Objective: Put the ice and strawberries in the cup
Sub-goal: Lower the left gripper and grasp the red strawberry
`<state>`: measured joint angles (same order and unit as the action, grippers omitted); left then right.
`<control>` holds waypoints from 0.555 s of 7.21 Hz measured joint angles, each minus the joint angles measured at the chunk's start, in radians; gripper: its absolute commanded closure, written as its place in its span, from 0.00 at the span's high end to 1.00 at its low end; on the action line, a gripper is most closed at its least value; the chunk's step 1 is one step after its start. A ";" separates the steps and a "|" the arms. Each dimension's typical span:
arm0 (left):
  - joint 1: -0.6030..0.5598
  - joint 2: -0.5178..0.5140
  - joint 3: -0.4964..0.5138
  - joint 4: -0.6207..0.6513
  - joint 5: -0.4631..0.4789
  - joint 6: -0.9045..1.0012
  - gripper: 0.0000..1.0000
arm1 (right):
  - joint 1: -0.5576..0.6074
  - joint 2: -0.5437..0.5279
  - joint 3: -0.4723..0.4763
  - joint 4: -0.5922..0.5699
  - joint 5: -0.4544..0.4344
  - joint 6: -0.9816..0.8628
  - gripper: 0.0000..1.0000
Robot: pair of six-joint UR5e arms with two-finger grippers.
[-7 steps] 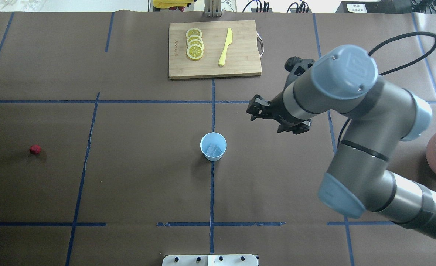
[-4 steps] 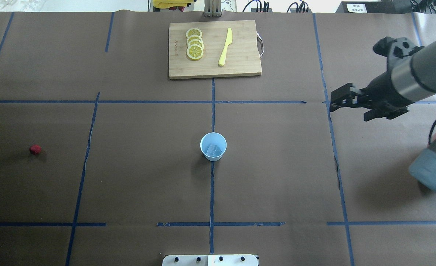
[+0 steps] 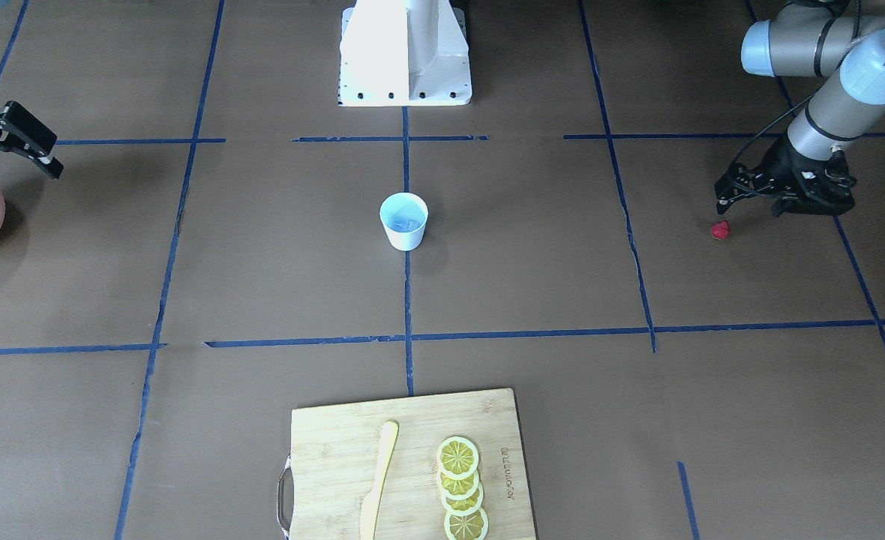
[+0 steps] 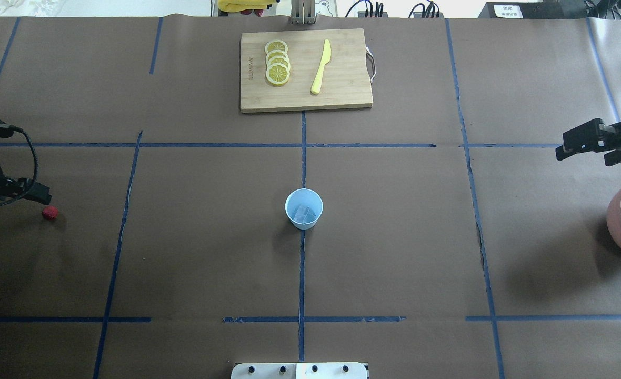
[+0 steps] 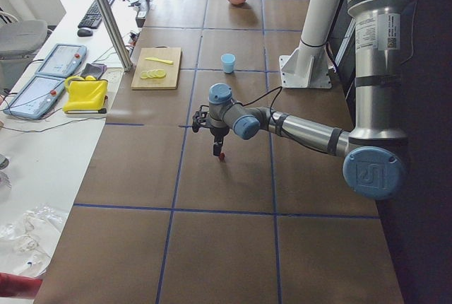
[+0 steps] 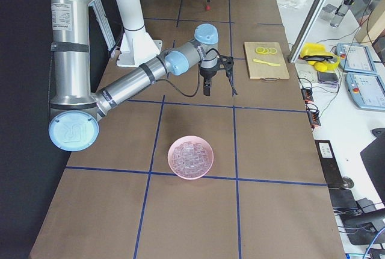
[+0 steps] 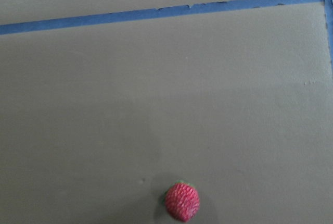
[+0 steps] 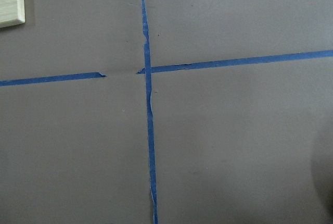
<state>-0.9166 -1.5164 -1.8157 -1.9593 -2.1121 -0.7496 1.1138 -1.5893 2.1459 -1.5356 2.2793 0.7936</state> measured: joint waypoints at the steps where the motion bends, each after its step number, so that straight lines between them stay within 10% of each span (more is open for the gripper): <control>1: 0.018 -0.032 0.042 -0.006 0.011 -0.025 1.00 | 0.003 -0.004 0.000 0.001 0.001 -0.008 1.00; 4: 0.046 -0.069 0.134 -0.065 0.016 -0.059 0.98 | 0.003 -0.005 -0.001 0.002 -0.001 -0.011 1.00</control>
<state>-0.8704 -1.5854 -1.6814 -2.0238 -2.0964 -0.8082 1.1170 -1.5944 2.1450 -1.5340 2.2787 0.7828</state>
